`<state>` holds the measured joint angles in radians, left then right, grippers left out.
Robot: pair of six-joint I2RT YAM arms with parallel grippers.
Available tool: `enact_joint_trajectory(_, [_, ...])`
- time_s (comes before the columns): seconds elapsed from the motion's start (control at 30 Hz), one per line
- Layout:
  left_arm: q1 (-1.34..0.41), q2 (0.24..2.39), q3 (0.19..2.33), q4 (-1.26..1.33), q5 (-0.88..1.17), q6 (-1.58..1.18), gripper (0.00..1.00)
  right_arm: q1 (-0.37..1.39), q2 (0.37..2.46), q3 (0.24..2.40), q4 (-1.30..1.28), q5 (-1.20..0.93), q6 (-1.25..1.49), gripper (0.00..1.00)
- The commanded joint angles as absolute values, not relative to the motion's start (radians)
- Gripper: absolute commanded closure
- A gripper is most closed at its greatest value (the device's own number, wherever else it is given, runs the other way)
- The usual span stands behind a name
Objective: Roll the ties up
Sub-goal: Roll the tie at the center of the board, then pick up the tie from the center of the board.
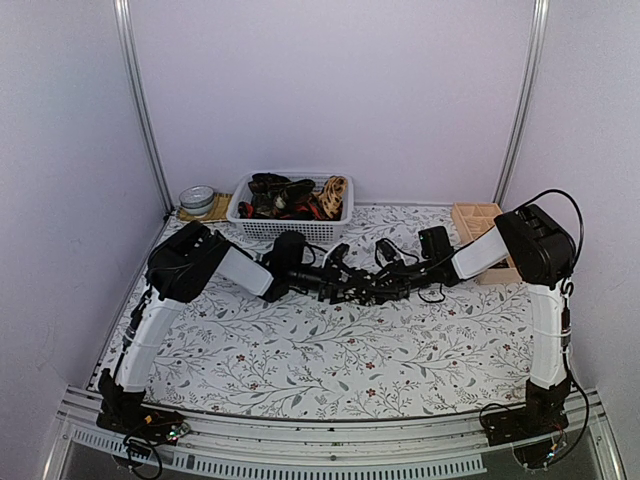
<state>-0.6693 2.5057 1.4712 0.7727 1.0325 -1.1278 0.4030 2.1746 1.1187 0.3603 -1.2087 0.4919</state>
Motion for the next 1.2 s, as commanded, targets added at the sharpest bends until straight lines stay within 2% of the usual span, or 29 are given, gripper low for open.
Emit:
enact_joint_trajectory(0.0, [-0.664, 2.559, 1.425, 0.678, 0.98, -1.113, 0.4, 0.416, 2.235, 1.12, 0.377, -1.241, 0.471, 0.62])
enact_joint_trajectory(0.2, [-0.664, 2.566, 1.424, 0.699, 0.986, -1.126, 0.64, 0.416, 2.235, 1.122, 0.364, -1.244, 0.462, 0.62])
enact_joint_trajectory(0.37, [-0.663, 2.563, 1.421, 0.701, 0.989, -1.126, 0.77, 0.417, 2.224, 1.121, 0.348, -1.219, 0.456, 0.6])
enact_joint_trajectory(0.6, [-0.653, 2.536, 1.375, 0.7, 0.968, -1.113, 0.99, 0.41, 2.08, 1.132, 0.14, -1.077, 0.419, 0.38])
enact_joint_trajectory(0.77, [-0.64, 2.489, 1.312, 0.713, 0.95, -1.098, 1.0, 0.362, 1.907, 1.178, -0.088, -0.927, 0.4, 0.3])
enact_joint_trajectory(0.97, [-0.635, 2.385, 1.258, 0.66, 0.918, -1.037, 1.0, 0.293, 1.741, 1.238, -0.318, -0.726, 0.37, 0.26])
enact_joint_trajectory(1.17, [-0.638, 2.196, 1.2, 0.555, 0.848, -0.951, 1.0, 0.217, 1.698, 1.376, -0.602, -0.272, 0.262, 0.25])
